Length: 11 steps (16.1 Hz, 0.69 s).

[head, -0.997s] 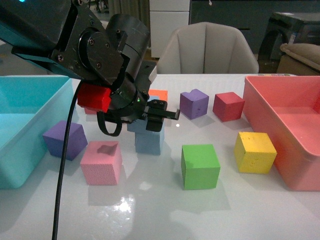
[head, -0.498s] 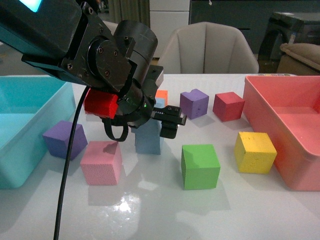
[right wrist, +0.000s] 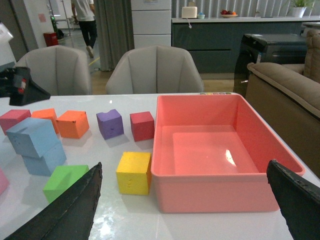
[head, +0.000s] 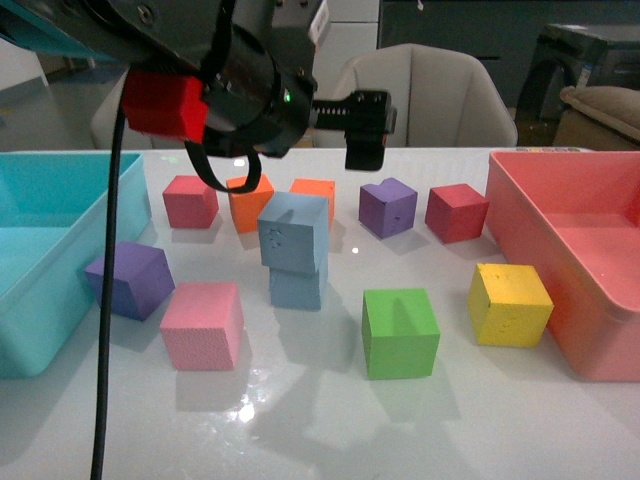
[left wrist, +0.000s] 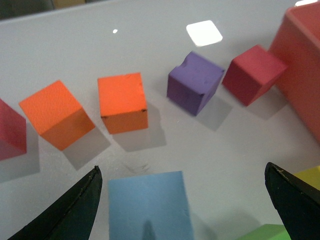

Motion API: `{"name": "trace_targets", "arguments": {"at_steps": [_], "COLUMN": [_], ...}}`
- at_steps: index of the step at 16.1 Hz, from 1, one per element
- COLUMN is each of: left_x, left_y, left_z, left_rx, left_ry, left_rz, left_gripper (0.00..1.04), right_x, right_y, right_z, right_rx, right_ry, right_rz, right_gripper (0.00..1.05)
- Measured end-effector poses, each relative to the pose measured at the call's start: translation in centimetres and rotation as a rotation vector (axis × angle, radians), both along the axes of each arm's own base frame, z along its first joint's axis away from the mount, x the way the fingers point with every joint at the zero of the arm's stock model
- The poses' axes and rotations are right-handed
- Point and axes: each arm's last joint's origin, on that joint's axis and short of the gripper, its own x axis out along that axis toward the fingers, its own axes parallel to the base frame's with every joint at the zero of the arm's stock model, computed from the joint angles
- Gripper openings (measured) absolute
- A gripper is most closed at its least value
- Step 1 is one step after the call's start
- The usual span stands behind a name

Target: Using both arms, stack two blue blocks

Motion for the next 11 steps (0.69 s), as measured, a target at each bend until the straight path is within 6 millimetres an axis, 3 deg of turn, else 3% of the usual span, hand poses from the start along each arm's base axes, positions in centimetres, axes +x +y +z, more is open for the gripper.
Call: {"name": "trace_targets", "arguments": {"at_steps": [2, 4, 5, 6, 7, 9, 11], "left_x": [-0.8, -3.4, -5.0, -6.8, -9.7, -14.5, -17.4], "left_y": [0.1, 0.8, 1.3, 3.1, 6.3, 12.1, 13.7], "left_z": [0.9, 3.4, 4.6, 5.3, 5.2, 4.9, 1.8], "left_rx": [-0.020, -0.067, -0.087, -0.085, -0.081, -0.092, -0.075], "left_ry": [-0.033, -0.117, -0.289, -0.431, -0.510, -0.588, -0.530], "left_rz": [-0.012, -0.042, 0.016, 0.167, 0.290, 0.400, 0.349], "left_gripper": [0.98, 0.98, 0.93, 0.82, 0.69, 0.44, 0.18], "right_x": [0.0, 0.0, 0.0, 0.0, 0.0, 0.0, 0.0], "right_y": [0.0, 0.0, 0.0, 0.0, 0.0, 0.0, 0.0], "right_z": [0.0, 0.0, 0.0, 0.0, 0.0, 0.0, 0.0], "right_rx": [0.000, 0.000, 0.000, 0.000, 0.000, 0.000, 0.000], "right_ry": [0.000, 0.000, 0.000, 0.000, 0.001, 0.000, 0.000], "right_rz": [0.000, 0.000, 0.000, 0.000, 0.000, 0.000, 0.000], "right_gripper": [0.98, 0.98, 0.98, 0.98, 0.98, 0.98, 0.98]}}
